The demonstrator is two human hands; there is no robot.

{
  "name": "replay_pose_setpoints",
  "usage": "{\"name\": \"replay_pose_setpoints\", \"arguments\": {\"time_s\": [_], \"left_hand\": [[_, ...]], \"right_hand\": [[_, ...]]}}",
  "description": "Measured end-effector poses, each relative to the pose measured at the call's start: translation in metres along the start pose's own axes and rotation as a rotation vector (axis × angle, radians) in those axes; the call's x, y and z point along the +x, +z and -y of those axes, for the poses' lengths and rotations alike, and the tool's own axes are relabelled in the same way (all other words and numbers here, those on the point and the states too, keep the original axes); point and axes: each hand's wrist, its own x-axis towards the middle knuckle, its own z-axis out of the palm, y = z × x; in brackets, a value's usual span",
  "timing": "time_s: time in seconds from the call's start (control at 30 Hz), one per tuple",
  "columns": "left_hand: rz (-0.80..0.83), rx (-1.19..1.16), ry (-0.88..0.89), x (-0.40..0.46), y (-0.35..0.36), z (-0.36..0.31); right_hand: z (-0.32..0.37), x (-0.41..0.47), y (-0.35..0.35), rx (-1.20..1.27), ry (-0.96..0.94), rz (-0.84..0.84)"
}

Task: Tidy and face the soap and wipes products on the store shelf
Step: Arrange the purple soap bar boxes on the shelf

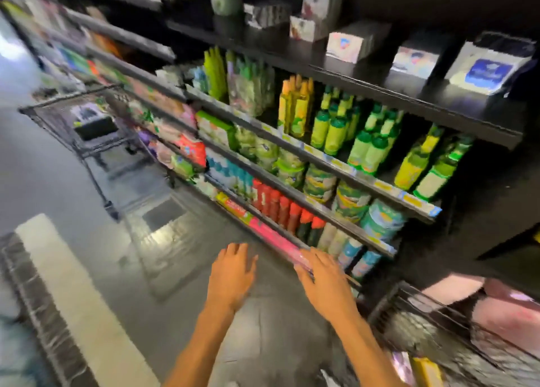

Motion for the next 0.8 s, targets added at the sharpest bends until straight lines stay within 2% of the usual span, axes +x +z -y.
{"name": "replay_pose_setpoints", "arguments": {"time_s": [0.23,0.4,0.6,0.8], "left_hand": [[-0.06,-0.088,-0.135,0.012,-0.054,0.109],[-0.048,-0.097,-0.162,0.045,-0.079,0.152],[-0.011,-0.068,-0.149,0.122,-0.098,0.194],[0.006,-0.051,-0.112,0.234,-0.124,0.217]], "right_hand": [[0.11,0.061,0.049,-0.002,-0.065,0.078],[0.155,0.108,0.069,-0.007,-0.085,0.111],[0.17,0.188,0.106,0.02,-0.115,0.096],[0.202,0.283,0.114,0.092,-0.015,0.081]]}}
